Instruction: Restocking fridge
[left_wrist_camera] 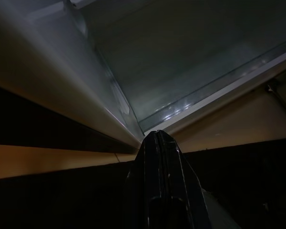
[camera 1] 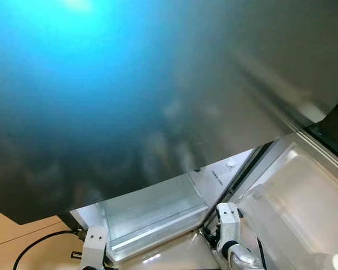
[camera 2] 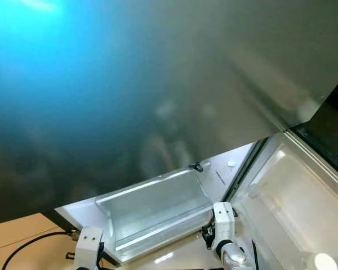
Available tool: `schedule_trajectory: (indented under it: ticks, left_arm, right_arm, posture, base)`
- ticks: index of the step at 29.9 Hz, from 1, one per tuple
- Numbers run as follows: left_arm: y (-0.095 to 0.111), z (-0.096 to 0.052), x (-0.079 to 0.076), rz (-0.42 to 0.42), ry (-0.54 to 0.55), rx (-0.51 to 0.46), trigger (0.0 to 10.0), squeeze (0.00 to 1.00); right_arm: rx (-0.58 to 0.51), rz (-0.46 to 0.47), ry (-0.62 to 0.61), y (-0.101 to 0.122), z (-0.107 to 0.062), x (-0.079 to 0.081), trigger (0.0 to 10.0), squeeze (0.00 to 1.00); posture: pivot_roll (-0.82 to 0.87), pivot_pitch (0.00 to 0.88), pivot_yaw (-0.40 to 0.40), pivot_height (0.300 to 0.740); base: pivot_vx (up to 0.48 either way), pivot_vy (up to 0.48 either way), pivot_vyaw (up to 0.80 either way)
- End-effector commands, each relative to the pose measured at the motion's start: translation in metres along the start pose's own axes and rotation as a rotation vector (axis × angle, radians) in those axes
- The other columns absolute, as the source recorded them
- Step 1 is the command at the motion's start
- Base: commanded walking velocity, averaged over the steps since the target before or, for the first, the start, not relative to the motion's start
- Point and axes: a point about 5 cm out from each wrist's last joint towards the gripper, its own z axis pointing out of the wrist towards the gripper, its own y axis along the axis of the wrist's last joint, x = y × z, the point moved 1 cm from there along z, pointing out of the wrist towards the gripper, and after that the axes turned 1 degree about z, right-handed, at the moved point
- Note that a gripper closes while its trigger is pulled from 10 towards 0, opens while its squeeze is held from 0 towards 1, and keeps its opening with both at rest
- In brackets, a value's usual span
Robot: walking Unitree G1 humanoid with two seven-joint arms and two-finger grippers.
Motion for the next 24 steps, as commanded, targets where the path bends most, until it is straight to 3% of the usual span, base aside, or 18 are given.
schedule_trajectory:
  ticks: [1, 7, 15, 24]
  left_arm:
    - [-0.0042, -0.0018, -0.0023, 0.003, -0.005, 0.016, 10.0, 0.00]
    - [-0.0056, -0.0027, -0.0021, 0.001, -0.004, 0.020, 10.0, 0.00]
    - [-0.0040, -0.0005, 0.0004, -0.055, 0.036, 0.025, 10.0, 0.00]
    - [-0.0018, 0.0013, 0.0014, -0.047, 0.025, 0.024, 10.0, 0.00]
  right_arm:
    - [0.021, 0.008, 0.006, -0.0081, -0.0028, 0.0002, 10.0, 0.00]
    - [0.037, -0.025, -0.073, -0.0101, -0.0032, -0.0044, 10.0, 0.00]
    - [0.052, -0.017, 0.009, -0.0149, -0.0053, -0.0012, 10.0, 0.00]
    - [0.067, -0.027, -0.074, -0.0171, -0.0068, -0.0091, 10.0, 0.00]
  posture:
    - [-0.10, 0.116, -0.032, 0.706]
    - [-0.10, 0.110, -0.029, 0.721]
    - [-0.11, 0.097, -0.029, 0.736]
    - [-0.11, 0.068, -0.025, 0.740]
  base:
    - [0.000, 0.000, 0.00]
    - [0.000, 0.000, 0.00]
    - [0.000, 0.000, 0.00]
    - [0.000, 0.000, 0.00]
